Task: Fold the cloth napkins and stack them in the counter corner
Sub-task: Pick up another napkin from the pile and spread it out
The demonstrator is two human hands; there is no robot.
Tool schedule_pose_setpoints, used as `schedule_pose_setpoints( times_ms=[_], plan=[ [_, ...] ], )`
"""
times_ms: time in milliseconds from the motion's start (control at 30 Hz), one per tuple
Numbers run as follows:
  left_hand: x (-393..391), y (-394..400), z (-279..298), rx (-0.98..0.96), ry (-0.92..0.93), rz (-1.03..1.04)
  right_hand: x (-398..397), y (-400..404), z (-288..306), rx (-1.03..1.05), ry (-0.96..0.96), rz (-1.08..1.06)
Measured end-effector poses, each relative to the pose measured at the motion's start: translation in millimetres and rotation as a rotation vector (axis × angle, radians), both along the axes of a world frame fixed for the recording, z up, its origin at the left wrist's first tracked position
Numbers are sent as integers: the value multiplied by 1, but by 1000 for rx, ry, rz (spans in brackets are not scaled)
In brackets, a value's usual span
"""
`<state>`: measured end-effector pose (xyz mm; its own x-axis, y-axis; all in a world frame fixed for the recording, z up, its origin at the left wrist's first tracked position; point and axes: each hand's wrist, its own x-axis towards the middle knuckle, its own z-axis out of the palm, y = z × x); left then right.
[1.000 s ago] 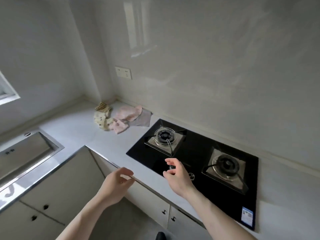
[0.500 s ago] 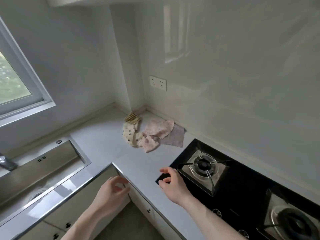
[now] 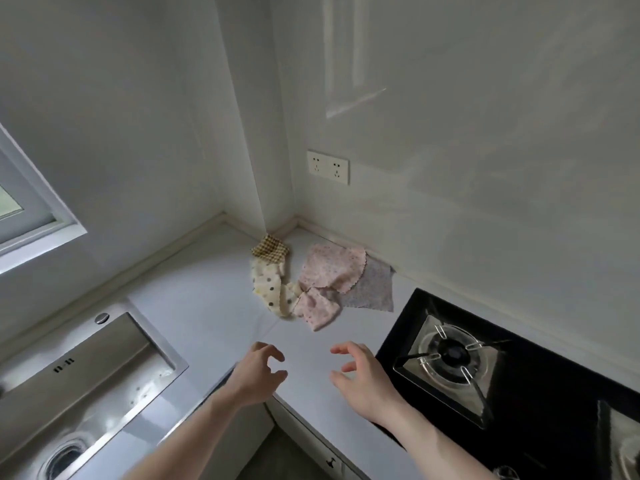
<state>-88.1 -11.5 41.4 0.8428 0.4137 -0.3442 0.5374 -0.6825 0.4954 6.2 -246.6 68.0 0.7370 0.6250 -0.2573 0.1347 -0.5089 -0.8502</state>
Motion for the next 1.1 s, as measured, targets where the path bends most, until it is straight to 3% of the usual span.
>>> schedule_pose_setpoints(
  times_ms=[333, 567, 800, 900, 1100],
  plan=[
    [101, 133, -48, 291, 188, -451, 0, 114, -19, -67, 15, -293],
    [141, 165, -64, 526, 331, -733, -32, 147, -22, -91, 5, -417],
    [158, 176, -73, 674, 359, -836, -56, 142, -19, -109, 1, -535],
    [155, 181, -68, 642, 237, -788, -63, 142, -16, -107, 9, -573],
    [147, 213, -18, 406, -404, -574, -64, 150, -10, -94, 2, -598]
  ],
)
